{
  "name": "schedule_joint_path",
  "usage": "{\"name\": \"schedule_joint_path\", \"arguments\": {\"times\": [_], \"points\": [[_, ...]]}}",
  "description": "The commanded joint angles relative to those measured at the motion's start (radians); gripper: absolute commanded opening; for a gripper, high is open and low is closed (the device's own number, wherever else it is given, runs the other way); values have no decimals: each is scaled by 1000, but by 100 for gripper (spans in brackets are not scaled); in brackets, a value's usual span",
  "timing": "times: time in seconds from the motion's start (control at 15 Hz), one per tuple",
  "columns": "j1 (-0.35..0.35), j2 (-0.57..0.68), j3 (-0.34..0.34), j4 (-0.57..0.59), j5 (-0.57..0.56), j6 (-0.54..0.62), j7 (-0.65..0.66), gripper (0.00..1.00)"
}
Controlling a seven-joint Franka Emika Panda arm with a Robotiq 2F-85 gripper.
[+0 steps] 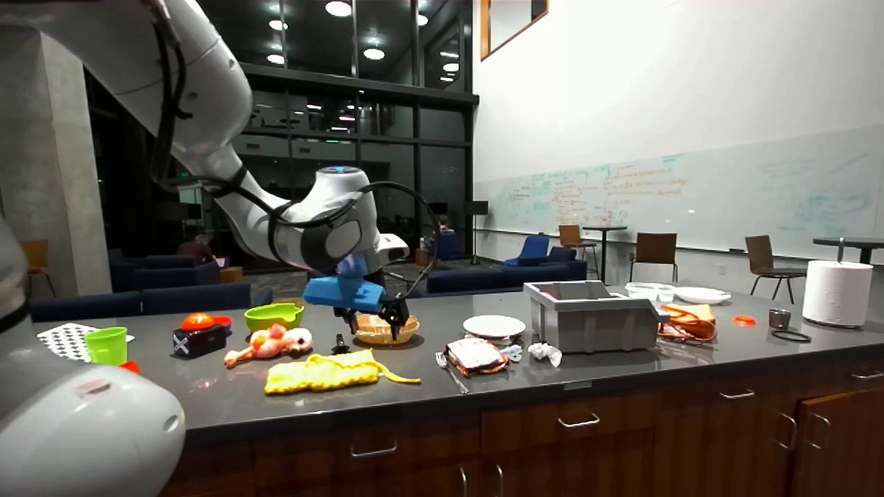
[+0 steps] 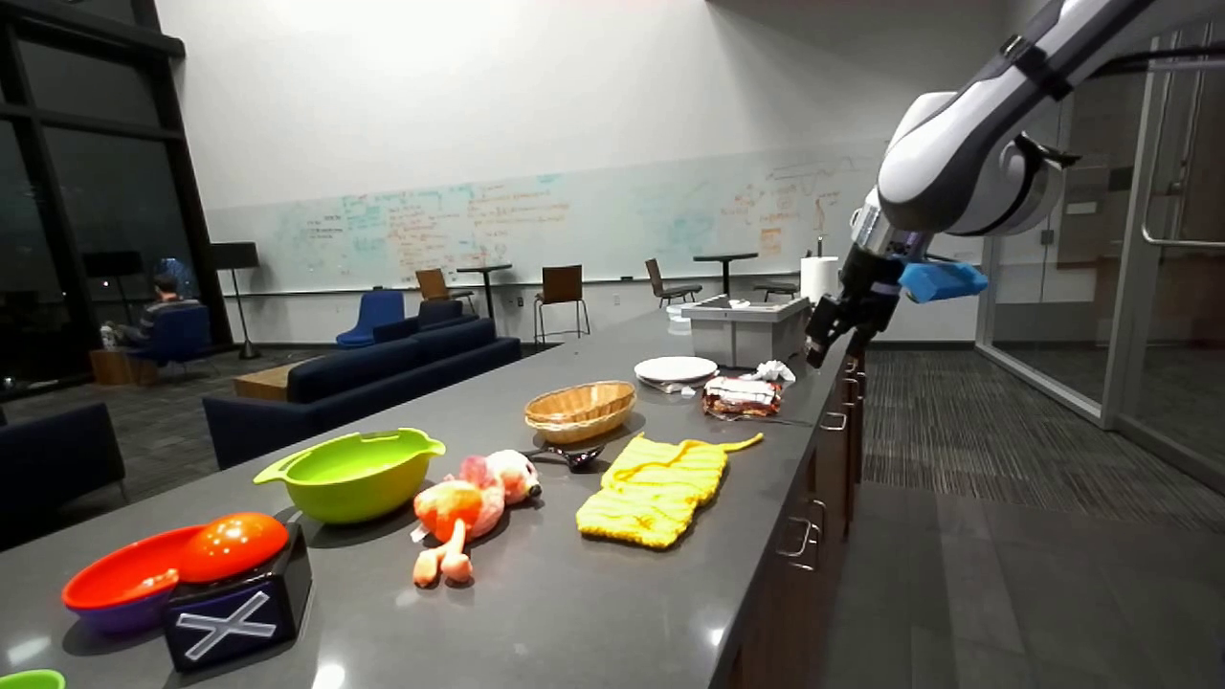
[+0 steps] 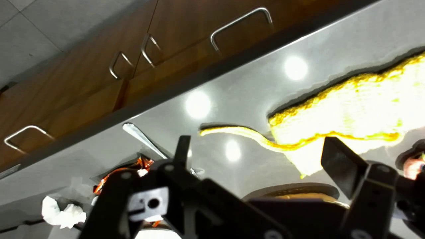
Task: Slide the packet of noodles to the left
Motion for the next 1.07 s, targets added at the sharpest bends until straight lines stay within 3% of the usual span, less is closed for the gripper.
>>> {"name": "schedule_joint_path", "arguments": {"times": [0.0, 0.2, 0.27, 0.87, 1.0], "points": [[3, 119, -11, 125, 50, -11, -38, 100], [-16, 175, 3, 199, 66, -70, -35, 100], [-27, 133, 22, 140, 44, -22, -13, 100], [-33, 157, 33, 152, 45, -6, -17, 100], [-12, 183, 22, 169, 110, 0, -88, 100]]}}
